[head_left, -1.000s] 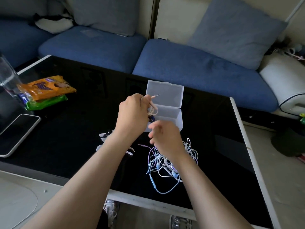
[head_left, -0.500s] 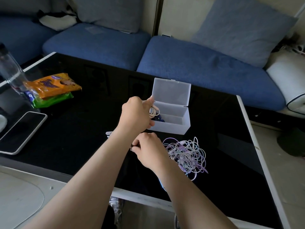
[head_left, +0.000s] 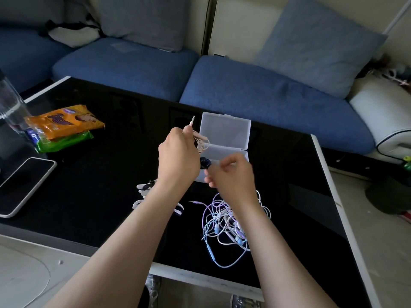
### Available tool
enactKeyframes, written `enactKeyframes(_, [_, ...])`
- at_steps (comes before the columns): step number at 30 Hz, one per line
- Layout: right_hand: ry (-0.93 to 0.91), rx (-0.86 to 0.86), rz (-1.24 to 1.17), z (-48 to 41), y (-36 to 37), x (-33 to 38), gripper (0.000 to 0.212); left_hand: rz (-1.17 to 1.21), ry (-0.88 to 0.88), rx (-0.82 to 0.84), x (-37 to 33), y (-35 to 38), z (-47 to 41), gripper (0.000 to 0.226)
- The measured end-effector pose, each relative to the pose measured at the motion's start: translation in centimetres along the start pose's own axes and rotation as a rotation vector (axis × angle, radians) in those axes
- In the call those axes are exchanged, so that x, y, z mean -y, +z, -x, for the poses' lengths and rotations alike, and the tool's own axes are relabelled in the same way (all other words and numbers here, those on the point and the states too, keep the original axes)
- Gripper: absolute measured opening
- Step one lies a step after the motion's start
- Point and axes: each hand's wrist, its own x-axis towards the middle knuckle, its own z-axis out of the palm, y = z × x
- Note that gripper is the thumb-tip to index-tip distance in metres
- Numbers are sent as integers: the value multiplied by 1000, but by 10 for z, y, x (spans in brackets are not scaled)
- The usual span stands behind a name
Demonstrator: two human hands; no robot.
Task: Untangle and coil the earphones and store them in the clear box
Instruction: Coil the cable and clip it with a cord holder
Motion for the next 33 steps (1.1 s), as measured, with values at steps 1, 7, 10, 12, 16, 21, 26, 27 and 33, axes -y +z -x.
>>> enactKeyframes(1, [19,-46,-105,-2,-7,1,28,14,3,-11,-2,4,1,41])
enactKeyframes(7, [207,-114,-733,-3,-39,27,17,137,6,22,-11,24,10,48])
enactKeyframes(10, [274,-45,-902,-2,-50,32,19,178,6,80,-17,35,13,48])
enactKeyframes(12, [282,-42,-929,-4,-55,33,17,226,21,108,-21,44,15,48])
enactKeyframes(16, [244,-78,-755,-11,-62,33,19,290,27,167,-26,58,16,47])
enactKeyframes(21, [35,-35,-491,-13,-81,30,29,350,-1,167,-34,71,14,45])
enactKeyframes(26, [-14,17,-385,-10,-91,28,38,331,0,171,-33,81,12,48])
enactKeyframes(27, [-39,26,-361,-10,-92,26,45,319,21,172,-34,81,13,46])
enactKeyframes(33, [-127,57,-318,-6,-97,25,62,252,125,170,-35,82,18,38])
